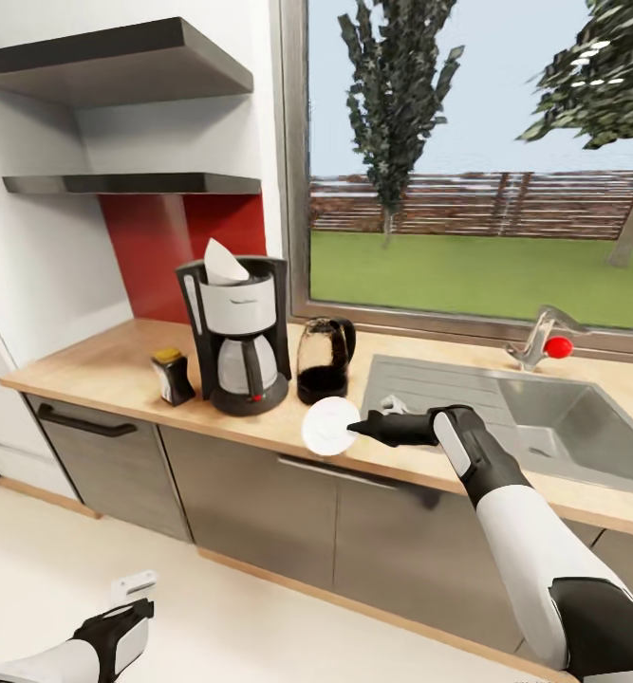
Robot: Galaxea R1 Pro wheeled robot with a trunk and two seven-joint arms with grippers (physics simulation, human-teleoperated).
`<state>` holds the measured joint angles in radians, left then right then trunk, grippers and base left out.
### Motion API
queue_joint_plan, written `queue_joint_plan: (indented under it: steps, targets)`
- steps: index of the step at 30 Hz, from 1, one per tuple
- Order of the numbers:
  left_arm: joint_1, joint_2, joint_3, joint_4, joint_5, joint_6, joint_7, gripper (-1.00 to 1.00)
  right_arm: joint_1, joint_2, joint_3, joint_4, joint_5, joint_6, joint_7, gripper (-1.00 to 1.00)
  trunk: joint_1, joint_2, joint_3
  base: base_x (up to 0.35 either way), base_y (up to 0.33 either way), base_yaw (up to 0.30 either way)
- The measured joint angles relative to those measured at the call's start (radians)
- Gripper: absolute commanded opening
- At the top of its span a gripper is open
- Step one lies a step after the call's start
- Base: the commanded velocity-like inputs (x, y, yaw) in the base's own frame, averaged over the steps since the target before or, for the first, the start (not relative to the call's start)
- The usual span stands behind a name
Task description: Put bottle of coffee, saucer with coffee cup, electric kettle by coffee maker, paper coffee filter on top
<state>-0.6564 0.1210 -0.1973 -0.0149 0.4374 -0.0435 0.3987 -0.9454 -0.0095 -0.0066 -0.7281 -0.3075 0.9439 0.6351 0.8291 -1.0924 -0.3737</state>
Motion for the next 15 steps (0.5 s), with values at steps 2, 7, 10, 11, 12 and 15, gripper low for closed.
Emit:
queue_joint_plan:
  steps: [2, 7, 10, 11, 12, 15]
  targets:
    - [0.000, 0.000, 0.000, 0.000, 0.000, 0.000, 0.001, 1.00, 0.000, 0.000, 0.000, 0.000, 0.000, 0.000, 0.000, -1.00, 0.000, 0.000, 0.000, 0.182, 0.307, -0.284]
    - [0.000, 0.000, 0.000, 0.001, 0.000, 0.001, 0.003, 1.00, 0.000, 0.000, 0.000, 0.000, 0.000, 0.000, 0.000, -1.00, 0.000, 0.000, 0.000, 0.106, 0.320, -0.289]
    - [0.038, 0.002, 0.002, 0.002, 0.001, 0.005, 0.005, 1.00, 0.000, 0.000, 0.000, 0.000, 0.000, 0.000, 0.000, -1.00, 0.000, 0.000, 0.000, 0.016, 0.324, -0.181]
    - [0.064, 0.003, 0.003, 0.001, 0.002, 0.010, 0.006, 1.00, 0.000, 0.000, 0.000, 0.000, 0.000, 0.000, 0.000, -1.00, 0.000, 0.000, 0.000, 0.004, 0.324, -0.051]
    - [0.092, 0.006, 0.004, 0.001, 0.002, 0.016, 0.006, 1.00, 0.000, 0.000, 0.000, 0.001, -0.001, 0.000, 0.000, -1.00, 0.000, 0.000, 0.000, 0.003, 0.324, -0.033]
    - [0.151, 0.028, 0.003, 0.001, 0.001, 0.025, 0.006, 1.00, 0.000, 0.000, 0.000, 0.001, -0.001, 0.000, 0.000, -1.00, 0.000, 0.000, 0.000, 0.001, 0.324, -0.011]
